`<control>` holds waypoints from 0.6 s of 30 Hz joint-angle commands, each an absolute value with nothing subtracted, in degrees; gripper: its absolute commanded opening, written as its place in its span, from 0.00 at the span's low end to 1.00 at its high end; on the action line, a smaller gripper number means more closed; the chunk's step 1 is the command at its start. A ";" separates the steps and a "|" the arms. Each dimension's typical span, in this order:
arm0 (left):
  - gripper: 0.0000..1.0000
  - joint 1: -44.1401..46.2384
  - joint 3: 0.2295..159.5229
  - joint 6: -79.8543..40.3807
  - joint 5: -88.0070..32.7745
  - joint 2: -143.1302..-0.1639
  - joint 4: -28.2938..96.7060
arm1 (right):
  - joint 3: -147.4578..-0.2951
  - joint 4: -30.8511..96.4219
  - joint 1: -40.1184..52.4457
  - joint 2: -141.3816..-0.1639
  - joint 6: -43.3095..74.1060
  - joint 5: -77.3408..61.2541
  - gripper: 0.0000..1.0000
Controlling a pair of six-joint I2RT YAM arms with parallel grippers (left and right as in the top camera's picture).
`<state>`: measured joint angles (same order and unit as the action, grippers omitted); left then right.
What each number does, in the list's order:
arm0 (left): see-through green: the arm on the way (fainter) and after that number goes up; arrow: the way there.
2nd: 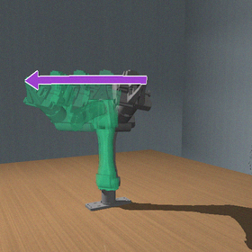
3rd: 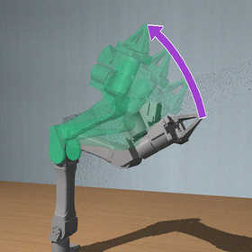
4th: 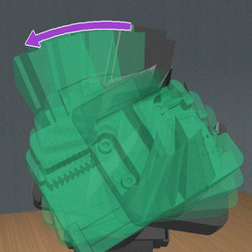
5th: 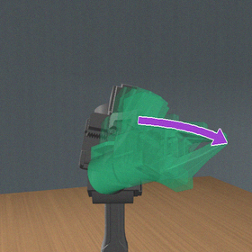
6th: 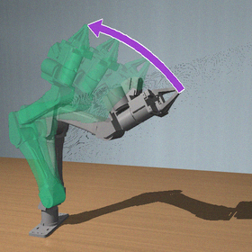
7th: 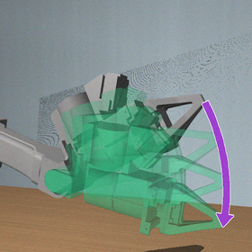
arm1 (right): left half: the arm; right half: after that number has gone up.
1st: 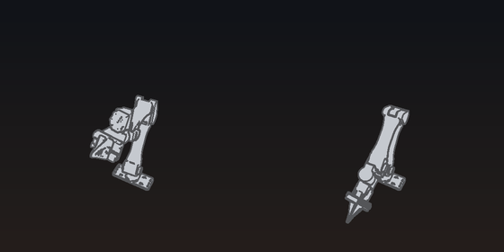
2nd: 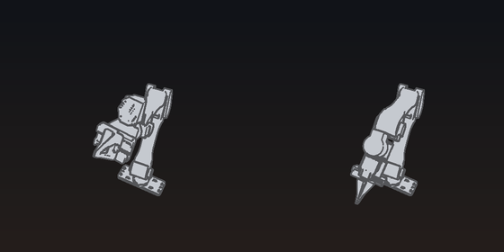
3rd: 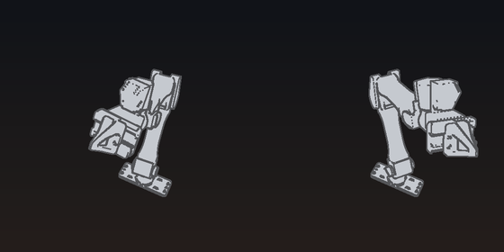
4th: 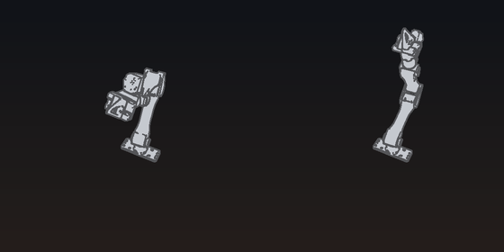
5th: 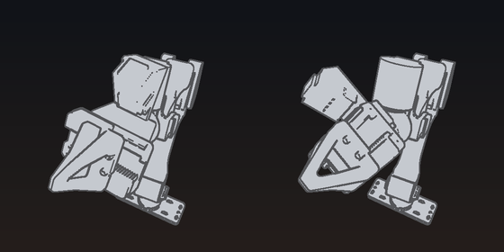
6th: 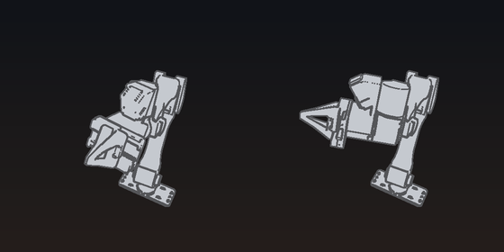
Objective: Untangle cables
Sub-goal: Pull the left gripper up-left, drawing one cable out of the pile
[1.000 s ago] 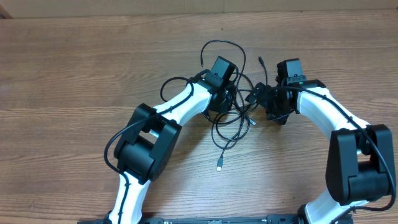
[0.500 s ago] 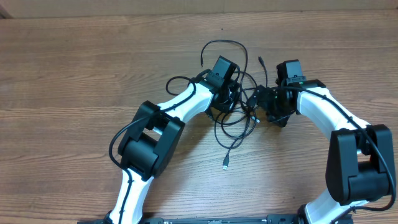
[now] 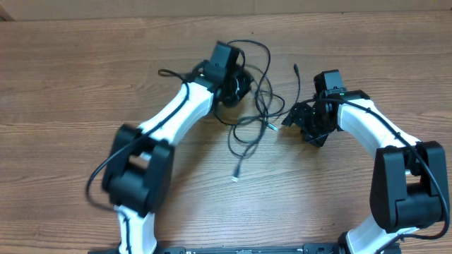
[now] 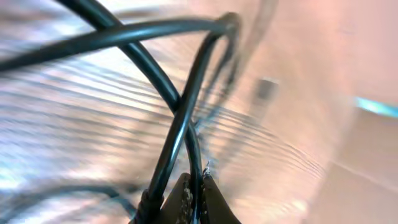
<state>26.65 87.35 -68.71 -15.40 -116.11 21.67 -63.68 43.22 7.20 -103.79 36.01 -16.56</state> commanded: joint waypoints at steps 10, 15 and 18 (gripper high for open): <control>0.04 27.92 87.48 -61.32 -14.85 -103.44 23.77 | -63.86 43.42 7.03 -103.63 30.50 -23.44 0.80; 0.04 27.92 87.48 -53.30 -14.92 -103.37 23.81 | -66.59 47.24 5.56 -103.53 20.08 -32.56 0.81; 0.04 27.88 87.48 -47.70 -14.90 -103.37 23.75 | -68.71 50.11 4.60 -103.13 14.55 -37.04 0.81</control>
<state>27.92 87.35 -56.47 -15.40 -105.51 24.08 -65.12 49.21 5.87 -103.79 23.42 -29.45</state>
